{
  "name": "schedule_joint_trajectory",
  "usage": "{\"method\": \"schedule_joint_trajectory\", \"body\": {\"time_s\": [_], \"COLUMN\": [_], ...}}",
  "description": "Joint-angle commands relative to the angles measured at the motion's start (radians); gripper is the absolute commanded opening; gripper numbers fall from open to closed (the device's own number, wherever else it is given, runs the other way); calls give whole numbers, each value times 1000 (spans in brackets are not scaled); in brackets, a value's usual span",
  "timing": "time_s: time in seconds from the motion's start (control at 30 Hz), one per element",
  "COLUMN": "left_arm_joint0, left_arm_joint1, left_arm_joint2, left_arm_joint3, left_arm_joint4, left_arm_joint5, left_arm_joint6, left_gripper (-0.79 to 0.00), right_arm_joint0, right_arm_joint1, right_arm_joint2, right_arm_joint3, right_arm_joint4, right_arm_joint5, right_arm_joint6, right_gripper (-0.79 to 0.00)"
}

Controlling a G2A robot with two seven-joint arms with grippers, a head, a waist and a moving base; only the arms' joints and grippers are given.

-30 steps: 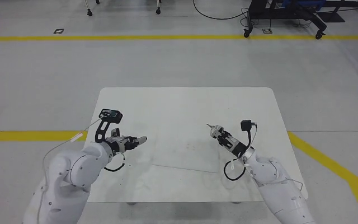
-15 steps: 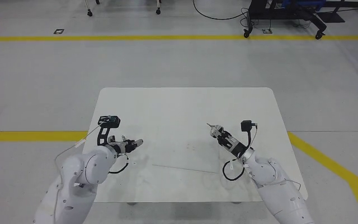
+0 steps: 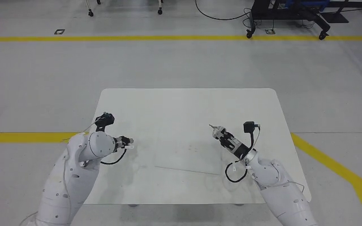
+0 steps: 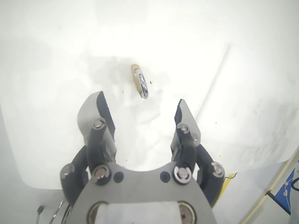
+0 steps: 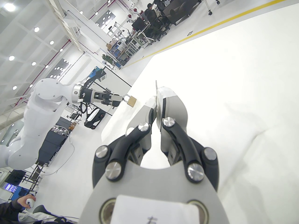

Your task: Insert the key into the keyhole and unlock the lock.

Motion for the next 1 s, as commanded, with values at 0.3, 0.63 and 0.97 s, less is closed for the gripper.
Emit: {"method": "schedule_joint_trajectory", "body": {"time_s": [0.3, 0.63, 0.97], "left_arm_joint0": [-51, -106, -134], "left_arm_joint1": [-7, -23, -30], "left_arm_joint2": [35, 90, 108], "left_arm_joint3": [53, 124, 178], "left_arm_joint4": [58, 59, 61], "left_arm_joint5": [37, 35, 13], "left_arm_joint6": [16, -1, -8], "left_gripper": [-320, -585, -785], "right_arm_joint0": [0, 0, 0], "right_arm_joint1": [0, 0, 0], "right_arm_joint2": [0, 0, 0], "right_arm_joint3": [0, 0, 0], "right_arm_joint4": [0, 0, 0], "right_arm_joint5": [0, 0, 0], "right_arm_joint6": [0, 0, 0], "right_gripper": [-785, -785, -785]}}
